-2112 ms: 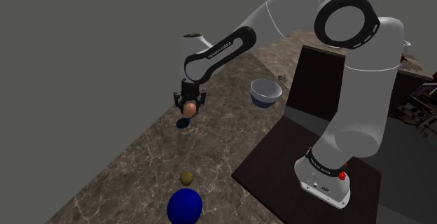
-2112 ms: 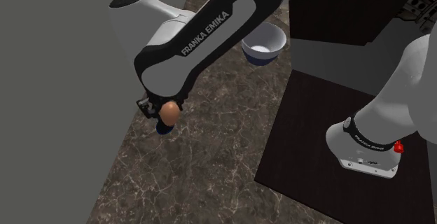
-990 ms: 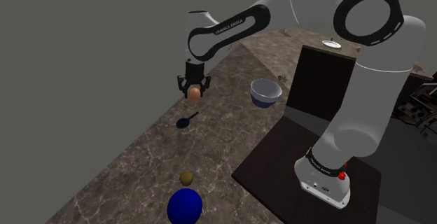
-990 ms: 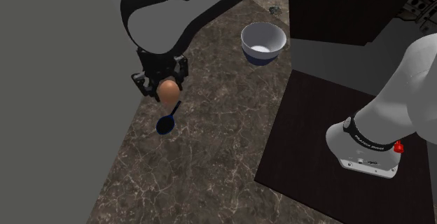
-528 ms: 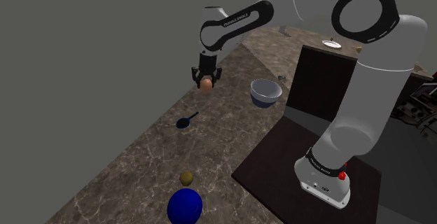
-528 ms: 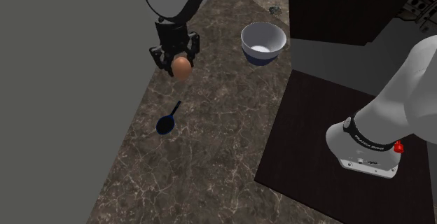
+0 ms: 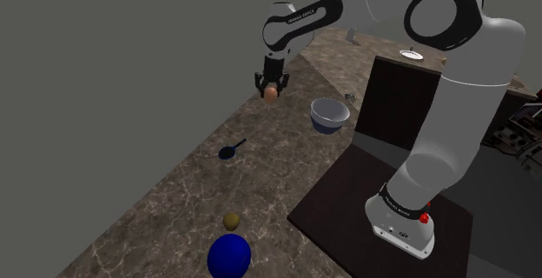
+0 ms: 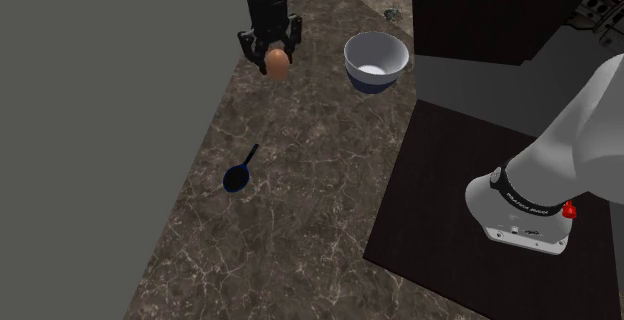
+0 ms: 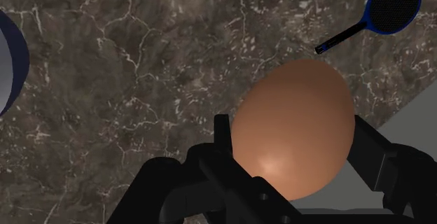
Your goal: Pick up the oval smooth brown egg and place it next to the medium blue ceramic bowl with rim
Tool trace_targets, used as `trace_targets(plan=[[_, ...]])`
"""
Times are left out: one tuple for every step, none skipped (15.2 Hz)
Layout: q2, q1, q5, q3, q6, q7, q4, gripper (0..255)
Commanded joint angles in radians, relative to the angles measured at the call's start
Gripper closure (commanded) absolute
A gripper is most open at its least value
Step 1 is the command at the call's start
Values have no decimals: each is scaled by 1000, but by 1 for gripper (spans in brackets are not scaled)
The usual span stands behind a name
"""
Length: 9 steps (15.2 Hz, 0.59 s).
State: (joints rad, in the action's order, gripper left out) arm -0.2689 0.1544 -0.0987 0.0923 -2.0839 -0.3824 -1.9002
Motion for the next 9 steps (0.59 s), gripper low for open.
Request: trace_targets(plan=[[-24, 28, 2, -18, 4, 45, 24, 255], [-34, 41, 2, -26, 12, 66, 39, 255], [-44, 54, 3, -33, 19, 86, 55, 255], [-55, 68, 3, -41, 27, 105, 72, 255], [-67, 81, 4, -48, 36, 125, 90, 255], [-80, 94, 4, -55, 44, 144, 110, 255], [-94, 107, 5, -62, 54, 163, 131, 255], [-108, 120, 5, -69, 63, 182, 154, 255], [-129, 137, 5, -77, 77, 206, 186, 255]])
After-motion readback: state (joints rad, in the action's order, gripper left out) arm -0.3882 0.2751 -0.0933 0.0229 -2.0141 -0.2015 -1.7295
